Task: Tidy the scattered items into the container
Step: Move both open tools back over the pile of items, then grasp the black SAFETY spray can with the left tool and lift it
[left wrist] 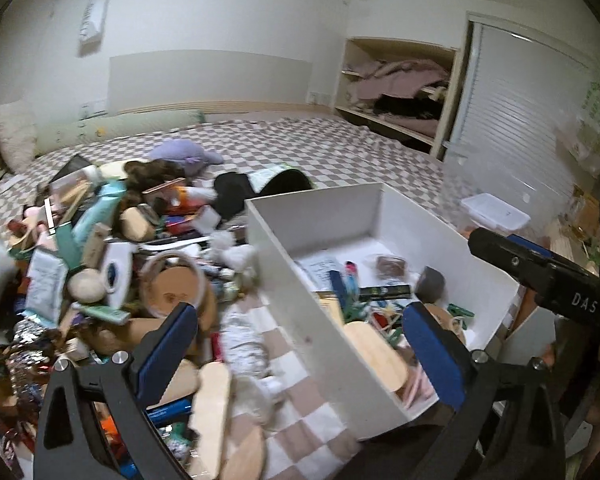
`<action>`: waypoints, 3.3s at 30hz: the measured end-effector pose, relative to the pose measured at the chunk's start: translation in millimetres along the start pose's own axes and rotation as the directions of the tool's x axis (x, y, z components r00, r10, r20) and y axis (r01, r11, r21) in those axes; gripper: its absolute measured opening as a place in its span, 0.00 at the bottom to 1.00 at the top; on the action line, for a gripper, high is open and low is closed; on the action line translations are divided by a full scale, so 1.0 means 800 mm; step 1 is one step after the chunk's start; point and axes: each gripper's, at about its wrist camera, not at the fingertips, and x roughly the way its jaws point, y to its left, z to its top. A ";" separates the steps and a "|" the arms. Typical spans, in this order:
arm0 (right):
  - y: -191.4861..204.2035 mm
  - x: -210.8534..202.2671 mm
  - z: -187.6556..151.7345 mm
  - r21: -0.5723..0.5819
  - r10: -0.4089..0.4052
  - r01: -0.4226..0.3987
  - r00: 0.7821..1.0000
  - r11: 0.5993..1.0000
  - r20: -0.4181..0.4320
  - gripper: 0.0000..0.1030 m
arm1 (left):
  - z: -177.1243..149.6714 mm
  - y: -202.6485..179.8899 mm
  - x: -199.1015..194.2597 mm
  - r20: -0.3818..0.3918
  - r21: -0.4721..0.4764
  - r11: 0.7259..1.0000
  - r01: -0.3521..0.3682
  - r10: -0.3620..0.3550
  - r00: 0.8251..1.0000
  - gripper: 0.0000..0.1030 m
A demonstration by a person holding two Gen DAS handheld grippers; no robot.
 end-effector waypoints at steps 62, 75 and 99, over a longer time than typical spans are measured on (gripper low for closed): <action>0.380 0.127 -0.217 -0.490 0.332 -0.572 0.804 0.657 -0.493 0.89 | -0.177 0.384 -0.145 -0.322 -0.661 0.616 -0.429 0.283 0.903 1.00; 0.370 0.137 -0.214 -0.443 0.335 -0.573 0.794 0.690 -0.507 0.81 | -0.185 0.388 -0.120 -0.419 -0.626 0.607 -0.489 0.266 0.868 1.00; 0.297 0.133 -0.156 -0.069 0.524 -0.616 0.719 0.785 -0.457 0.81 | -0.183 0.382 -0.076 -0.637 -0.375 0.586 -0.718 0.400 0.659 0.63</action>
